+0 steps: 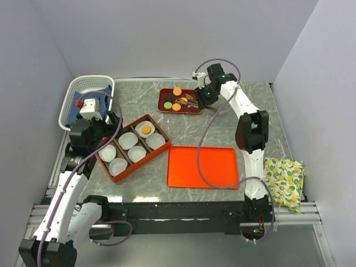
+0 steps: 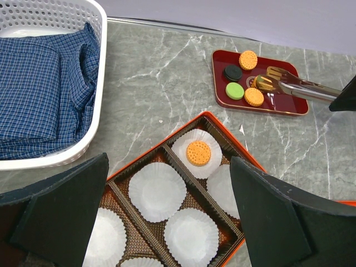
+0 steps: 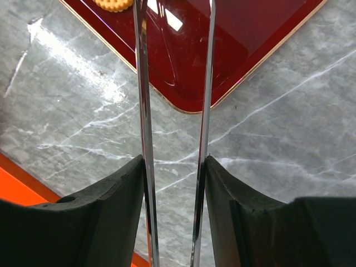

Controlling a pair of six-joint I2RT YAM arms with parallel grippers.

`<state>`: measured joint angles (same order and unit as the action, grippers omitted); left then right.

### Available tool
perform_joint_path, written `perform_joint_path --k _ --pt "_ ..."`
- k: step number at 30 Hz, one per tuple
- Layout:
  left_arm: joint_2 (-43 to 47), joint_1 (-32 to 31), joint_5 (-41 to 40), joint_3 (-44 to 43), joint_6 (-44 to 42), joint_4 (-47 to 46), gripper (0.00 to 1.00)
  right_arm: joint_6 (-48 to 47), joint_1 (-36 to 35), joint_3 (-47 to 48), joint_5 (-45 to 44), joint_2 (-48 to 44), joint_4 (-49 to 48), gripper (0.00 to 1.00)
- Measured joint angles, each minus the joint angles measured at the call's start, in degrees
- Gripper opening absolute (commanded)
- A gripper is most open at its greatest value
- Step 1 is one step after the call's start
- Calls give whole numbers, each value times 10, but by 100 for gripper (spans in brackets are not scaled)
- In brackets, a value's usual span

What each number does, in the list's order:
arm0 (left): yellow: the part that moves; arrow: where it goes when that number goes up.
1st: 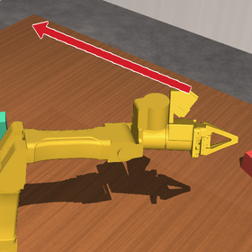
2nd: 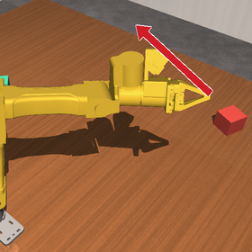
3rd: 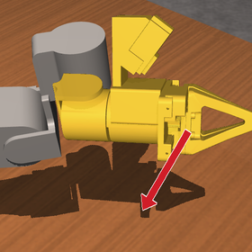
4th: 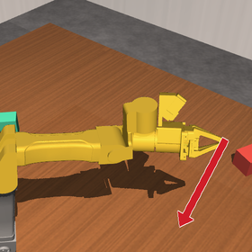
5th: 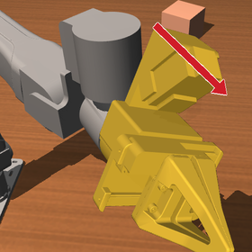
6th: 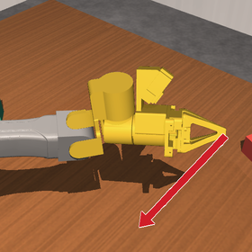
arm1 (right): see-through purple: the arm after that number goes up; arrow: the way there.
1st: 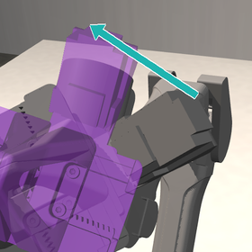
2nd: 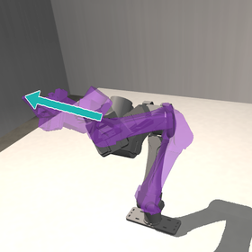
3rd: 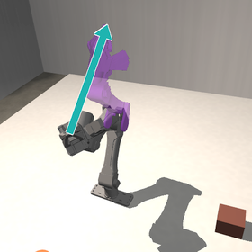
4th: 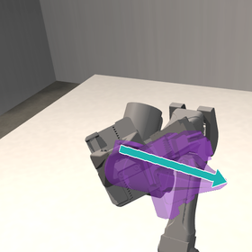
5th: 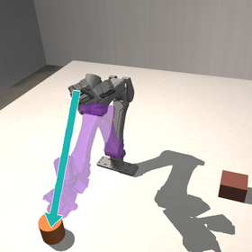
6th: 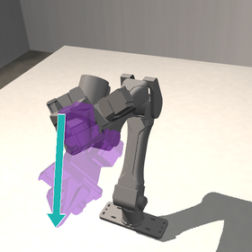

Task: Pack the cookies

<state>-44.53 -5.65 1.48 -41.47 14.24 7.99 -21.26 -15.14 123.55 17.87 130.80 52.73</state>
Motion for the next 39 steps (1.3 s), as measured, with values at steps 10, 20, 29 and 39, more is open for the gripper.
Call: perform_joint_path --k 10,20,29,39 --pt "0 0 0 0 0 0 96 -6 -5 -3 -12 5 0 32" --pt "0 0 0 0 0 0 96 -3 -5 -34 -12 -23 -13 25" --pt "1 0 0 0 0 0 96 -1 -5 -92 -5 -110 -30 23" --pt "1 0 1 0 0 0 96 -26 -43 -249 51 -250 -55 23"
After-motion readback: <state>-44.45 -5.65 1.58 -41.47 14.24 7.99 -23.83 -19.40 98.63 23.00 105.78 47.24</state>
